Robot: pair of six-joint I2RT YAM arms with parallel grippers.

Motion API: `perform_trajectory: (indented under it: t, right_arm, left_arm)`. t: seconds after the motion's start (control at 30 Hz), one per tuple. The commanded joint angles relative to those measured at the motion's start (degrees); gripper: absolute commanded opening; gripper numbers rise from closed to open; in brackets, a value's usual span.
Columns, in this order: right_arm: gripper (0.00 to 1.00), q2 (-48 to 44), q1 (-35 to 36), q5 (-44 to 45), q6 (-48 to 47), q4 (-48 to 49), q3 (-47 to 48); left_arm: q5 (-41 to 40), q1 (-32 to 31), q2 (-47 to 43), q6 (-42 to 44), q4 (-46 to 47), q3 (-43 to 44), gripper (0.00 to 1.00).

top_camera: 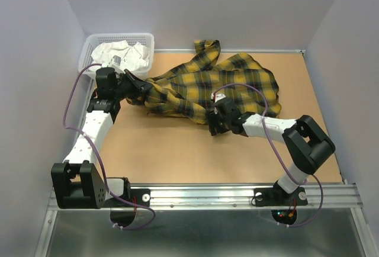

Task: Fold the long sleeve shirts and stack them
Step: Flatten the shirt out

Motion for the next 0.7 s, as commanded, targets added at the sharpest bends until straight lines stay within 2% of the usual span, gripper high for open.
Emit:
perform_trajectory:
  t: [0.0,0.17,0.67]
  right_arm:
    - [0.7,1.3,0.4,2.1,-0.2,4.4,4.2]
    - [0.65,3.7,0.3,2.5,-1.0,5.4,5.7]
    - [0.64,5.9,0.4,10.9,-3.5,7.0,8.0]
  left_arm:
    - [0.3,-0.3,-2.4,1.2,1.7,-0.1,0.0]
    - [0.1,-0.4,-2.0,1.4,1.7,-0.2,0.0]
    - [-0.8,-0.4,-1.4,1.8,0.3,-0.2,0.0]
